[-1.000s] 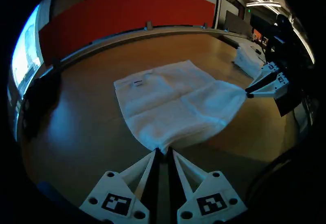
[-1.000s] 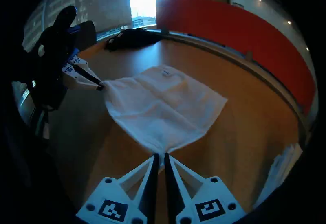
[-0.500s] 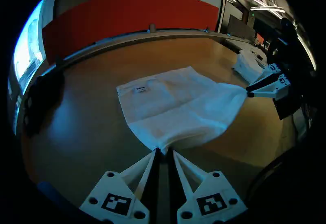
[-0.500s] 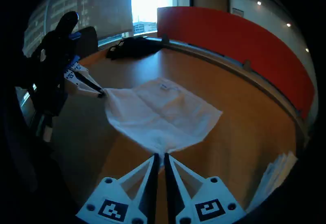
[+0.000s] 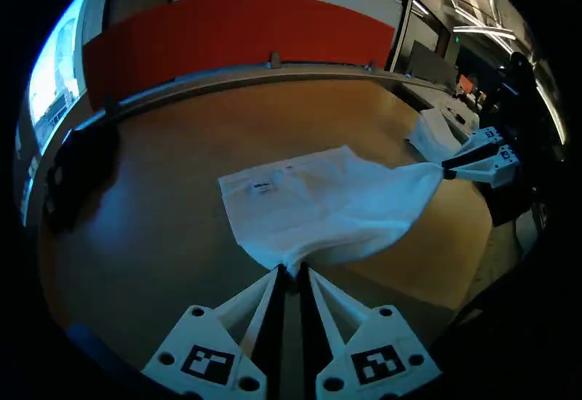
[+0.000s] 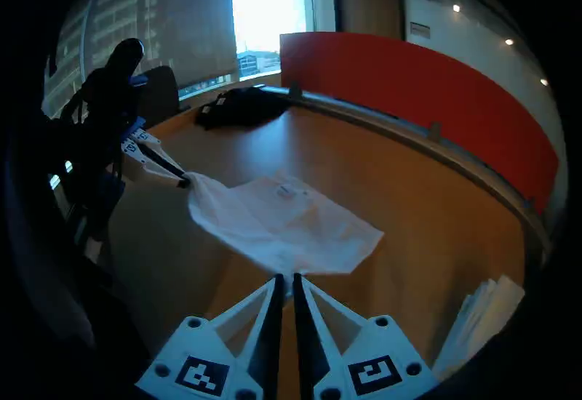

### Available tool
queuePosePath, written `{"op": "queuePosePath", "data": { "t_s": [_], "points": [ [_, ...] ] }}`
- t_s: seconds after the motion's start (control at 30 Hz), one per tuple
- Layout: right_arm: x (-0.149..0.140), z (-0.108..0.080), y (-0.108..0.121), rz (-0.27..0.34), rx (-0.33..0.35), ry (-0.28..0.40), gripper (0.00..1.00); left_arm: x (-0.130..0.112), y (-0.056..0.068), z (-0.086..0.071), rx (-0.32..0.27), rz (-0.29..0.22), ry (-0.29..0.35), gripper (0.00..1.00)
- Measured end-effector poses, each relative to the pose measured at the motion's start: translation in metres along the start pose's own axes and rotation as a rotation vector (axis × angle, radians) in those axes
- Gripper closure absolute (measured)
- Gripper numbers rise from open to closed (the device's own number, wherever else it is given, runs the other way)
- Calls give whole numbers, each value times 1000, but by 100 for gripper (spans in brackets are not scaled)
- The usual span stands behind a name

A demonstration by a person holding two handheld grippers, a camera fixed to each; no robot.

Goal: Fold towel

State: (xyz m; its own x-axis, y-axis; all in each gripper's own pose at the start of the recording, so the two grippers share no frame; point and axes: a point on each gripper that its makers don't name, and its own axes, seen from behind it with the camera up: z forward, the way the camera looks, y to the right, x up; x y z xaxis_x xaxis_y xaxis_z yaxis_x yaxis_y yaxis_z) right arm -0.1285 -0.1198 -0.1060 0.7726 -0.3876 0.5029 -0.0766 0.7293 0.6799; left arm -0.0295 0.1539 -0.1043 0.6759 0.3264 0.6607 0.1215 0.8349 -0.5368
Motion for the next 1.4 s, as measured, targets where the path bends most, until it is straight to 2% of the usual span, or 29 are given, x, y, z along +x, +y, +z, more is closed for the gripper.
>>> {"op": "queuePosePath", "data": {
  "t_s": [0.3,0.6,0.8,1.0,1.2,1.4],
  "points": [
    [1,-19,-5,13,-2,3,90,-7,16,-21,-26,-37,-25,87],
    [-1,-22,-4,21,-5,-1,90,-16,28,-26,-38,-74,-35,87],
    [4,-17,-1,10,-5,5,90,-12,24,-21,-31,-84,-29,87],
    [8,-5,9,0,-6,9,90,0,16,-9,-20,-107,-16,87],
    [14,13,25,-4,-11,11,90,13,3,10,-8,-149,-15,87],
    [18,32,43,-2,-25,10,91,24,-16,32,9,-203,-27,87]
  ]
}}
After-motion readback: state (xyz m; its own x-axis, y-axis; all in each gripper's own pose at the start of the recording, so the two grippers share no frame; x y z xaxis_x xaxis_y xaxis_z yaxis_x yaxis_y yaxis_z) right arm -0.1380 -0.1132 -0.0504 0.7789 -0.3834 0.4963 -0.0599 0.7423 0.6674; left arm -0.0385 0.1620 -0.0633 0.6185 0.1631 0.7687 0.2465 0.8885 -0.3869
